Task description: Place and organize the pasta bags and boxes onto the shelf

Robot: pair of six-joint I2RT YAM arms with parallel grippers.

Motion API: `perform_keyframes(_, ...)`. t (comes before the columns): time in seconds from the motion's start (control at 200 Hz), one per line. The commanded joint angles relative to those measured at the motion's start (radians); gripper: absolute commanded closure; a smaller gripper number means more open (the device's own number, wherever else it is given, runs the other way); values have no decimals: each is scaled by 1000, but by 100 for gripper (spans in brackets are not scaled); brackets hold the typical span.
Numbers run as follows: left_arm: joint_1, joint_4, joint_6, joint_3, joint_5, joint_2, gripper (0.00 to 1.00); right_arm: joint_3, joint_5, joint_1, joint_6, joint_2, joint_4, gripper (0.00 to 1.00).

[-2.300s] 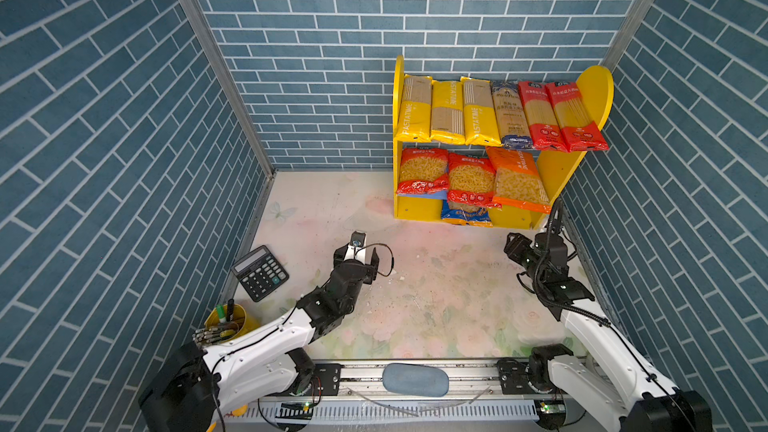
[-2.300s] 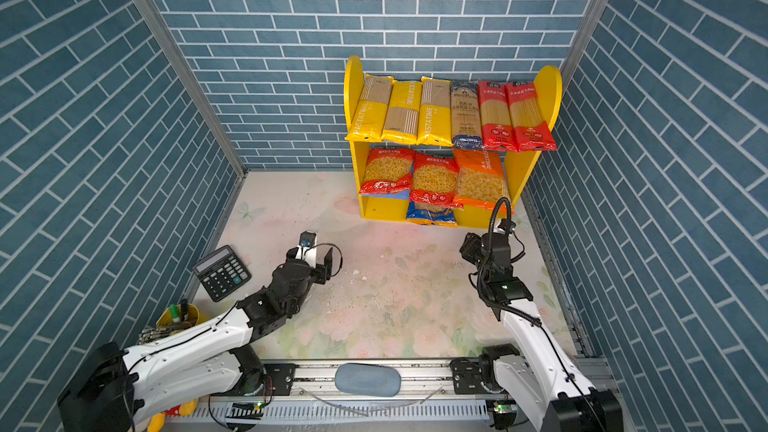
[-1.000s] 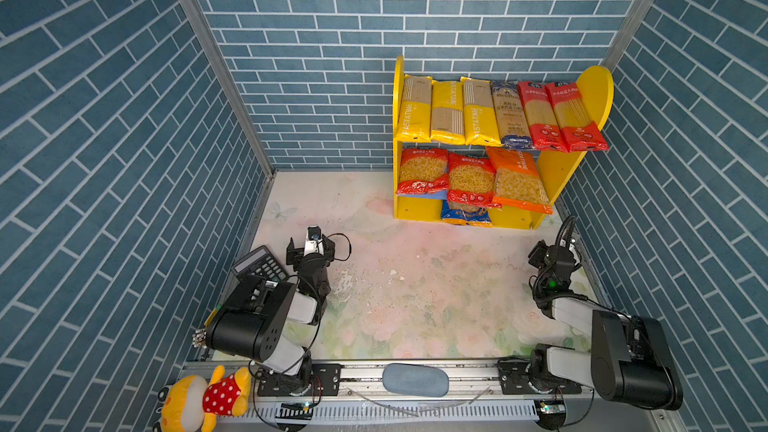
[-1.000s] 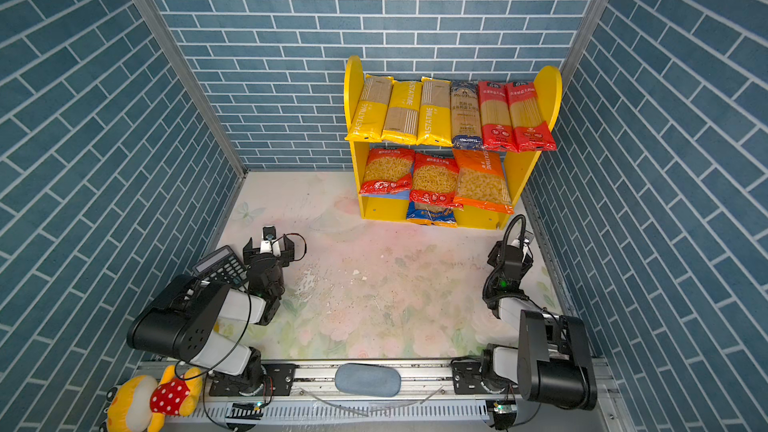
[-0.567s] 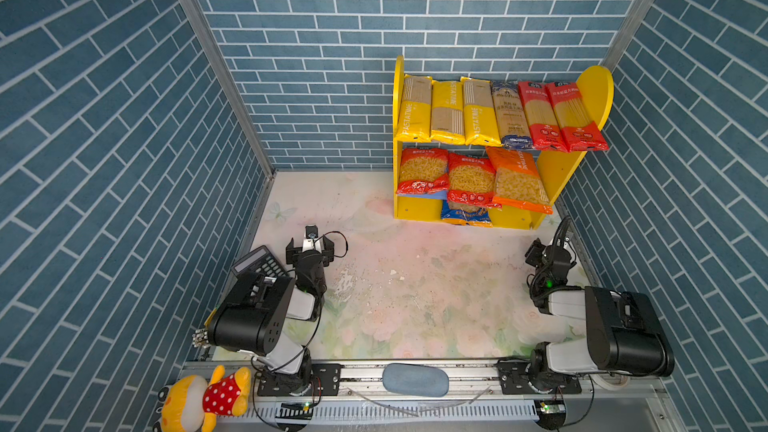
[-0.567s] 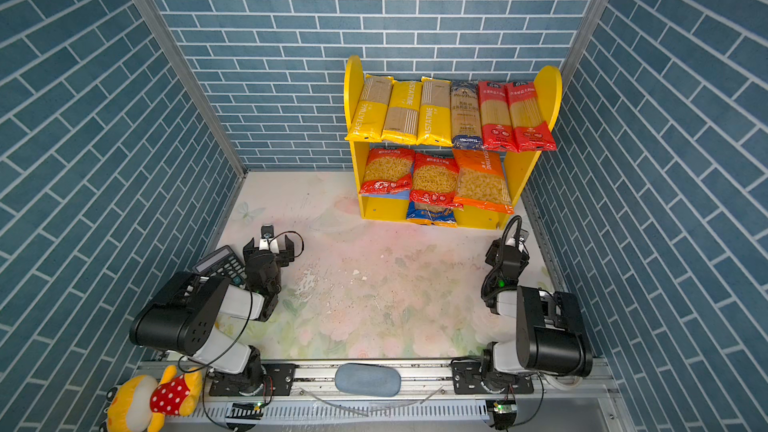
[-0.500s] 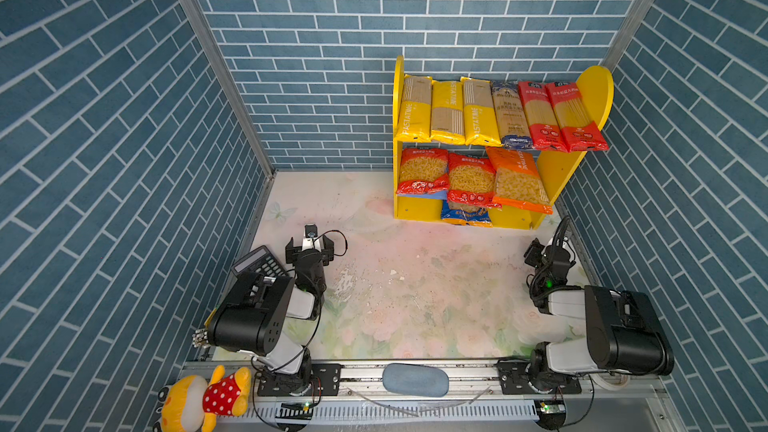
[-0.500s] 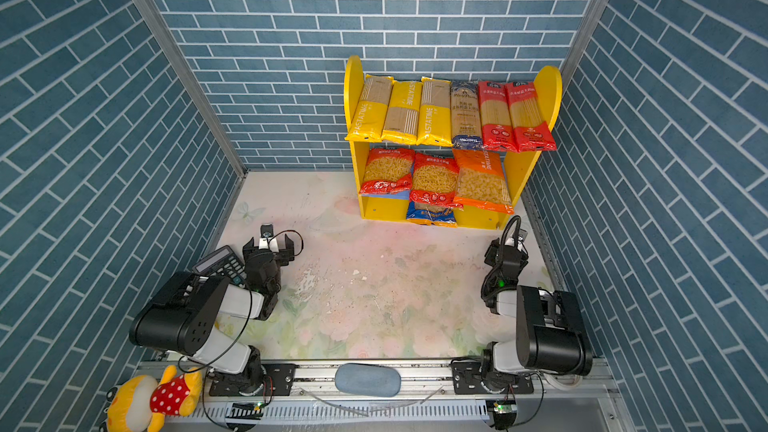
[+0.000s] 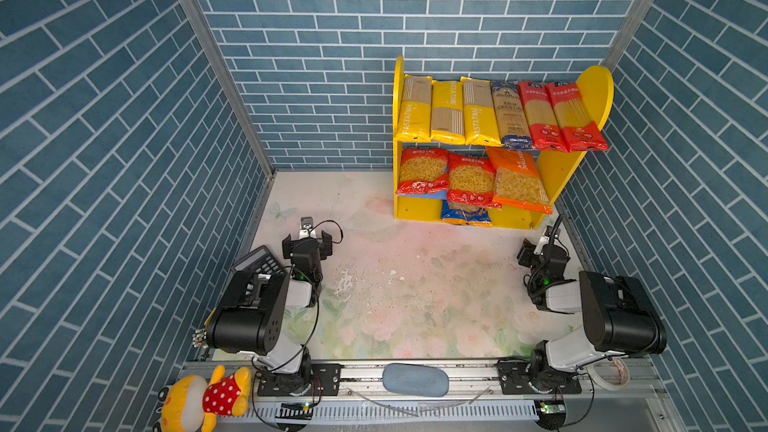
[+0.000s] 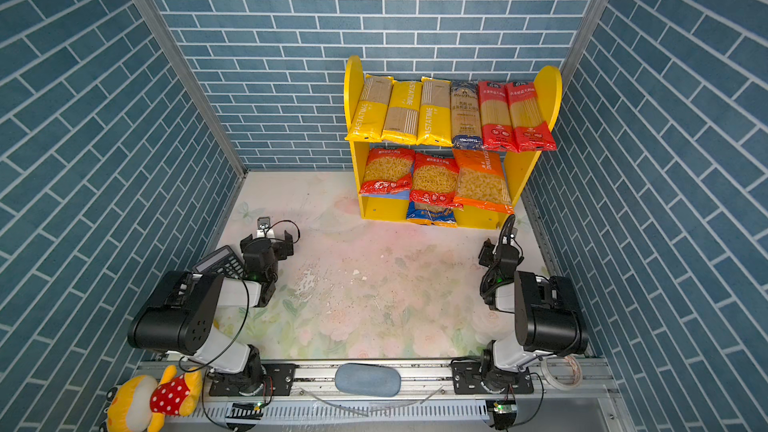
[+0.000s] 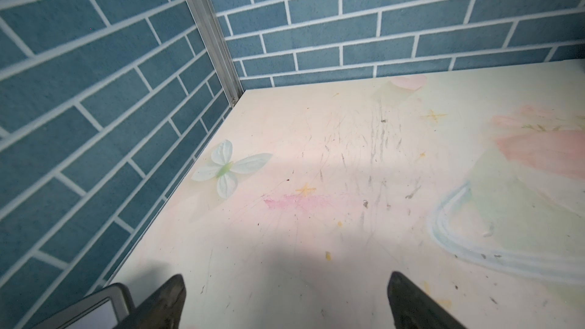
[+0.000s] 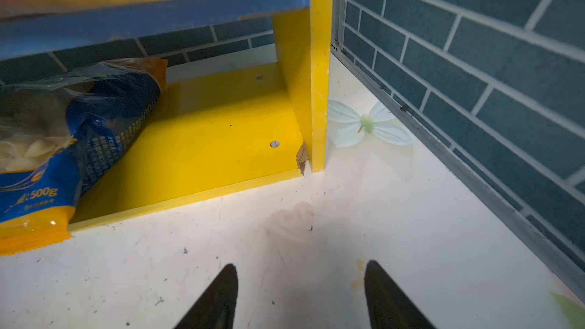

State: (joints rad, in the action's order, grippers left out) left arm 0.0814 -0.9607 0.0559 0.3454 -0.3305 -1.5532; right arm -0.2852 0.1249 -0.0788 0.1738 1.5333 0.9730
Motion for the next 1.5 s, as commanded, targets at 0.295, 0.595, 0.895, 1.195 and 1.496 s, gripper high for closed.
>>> perform_keyframes(0.295,-9,28,-18,15,22,16,0,-52,63,33,-64,2,-7,2)
perform_keyframes(0.595,-17,30,-25,13,34,18,0,-55,68,34,-63,3,-14,1)
perform_keyframes(0.895,-17,27,-24,12,33,17,0,-55,70,36,-65,1,-11,1)
perform_keyframes(1.195,-17,27,-24,12,34,18,0,-53,70,35,-65,2,-9,1)
perform_keyframes(1.496,-17,27,-24,12,34,19,0,-66,56,37,-73,3,-32,1)
